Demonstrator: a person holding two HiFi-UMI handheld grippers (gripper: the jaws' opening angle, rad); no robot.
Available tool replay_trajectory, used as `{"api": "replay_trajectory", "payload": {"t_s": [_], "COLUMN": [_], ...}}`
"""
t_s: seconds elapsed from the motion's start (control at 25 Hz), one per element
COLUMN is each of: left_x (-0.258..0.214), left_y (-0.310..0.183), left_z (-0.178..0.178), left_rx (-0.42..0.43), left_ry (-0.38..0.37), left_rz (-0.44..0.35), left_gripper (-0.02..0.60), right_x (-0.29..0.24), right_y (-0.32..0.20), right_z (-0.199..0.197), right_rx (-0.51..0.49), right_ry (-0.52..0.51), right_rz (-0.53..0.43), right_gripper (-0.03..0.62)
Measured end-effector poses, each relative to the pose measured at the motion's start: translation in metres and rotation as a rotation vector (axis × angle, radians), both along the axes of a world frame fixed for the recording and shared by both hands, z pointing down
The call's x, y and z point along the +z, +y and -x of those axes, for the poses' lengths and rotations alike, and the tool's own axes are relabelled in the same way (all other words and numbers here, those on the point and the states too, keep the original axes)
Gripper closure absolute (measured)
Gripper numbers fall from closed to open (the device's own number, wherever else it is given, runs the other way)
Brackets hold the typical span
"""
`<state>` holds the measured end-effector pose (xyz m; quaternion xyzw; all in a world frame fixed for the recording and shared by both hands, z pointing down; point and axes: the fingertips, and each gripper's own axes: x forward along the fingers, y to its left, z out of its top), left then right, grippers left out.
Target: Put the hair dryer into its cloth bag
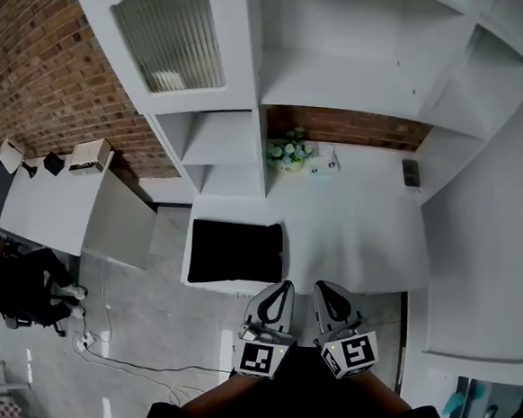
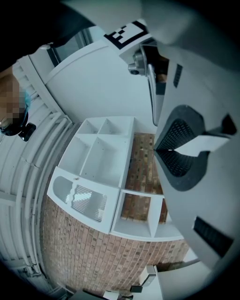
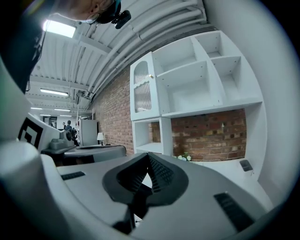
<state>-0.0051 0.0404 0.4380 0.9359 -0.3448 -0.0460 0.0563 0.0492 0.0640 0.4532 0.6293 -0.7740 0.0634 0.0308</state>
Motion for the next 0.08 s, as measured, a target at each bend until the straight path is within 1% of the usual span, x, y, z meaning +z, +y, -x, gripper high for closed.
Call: {"api": "replay_trajectory", "payload": {"t_s": [0.08], "left_x": [-0.0020], "left_y": [0.0004], "left_z": [-0.0003], "left_rx": [0.005], "left_ry": [0.006], "left_rz": [-0.011], "left_gripper": [0.565], "right_x": [-0.0064], "right_y": [-0.0003], "right_z": [0.0000], "right_rx": [-0.002], "right_ry": [0.014], "right_rz": [-0.018], "right_gripper": [0.577]}}
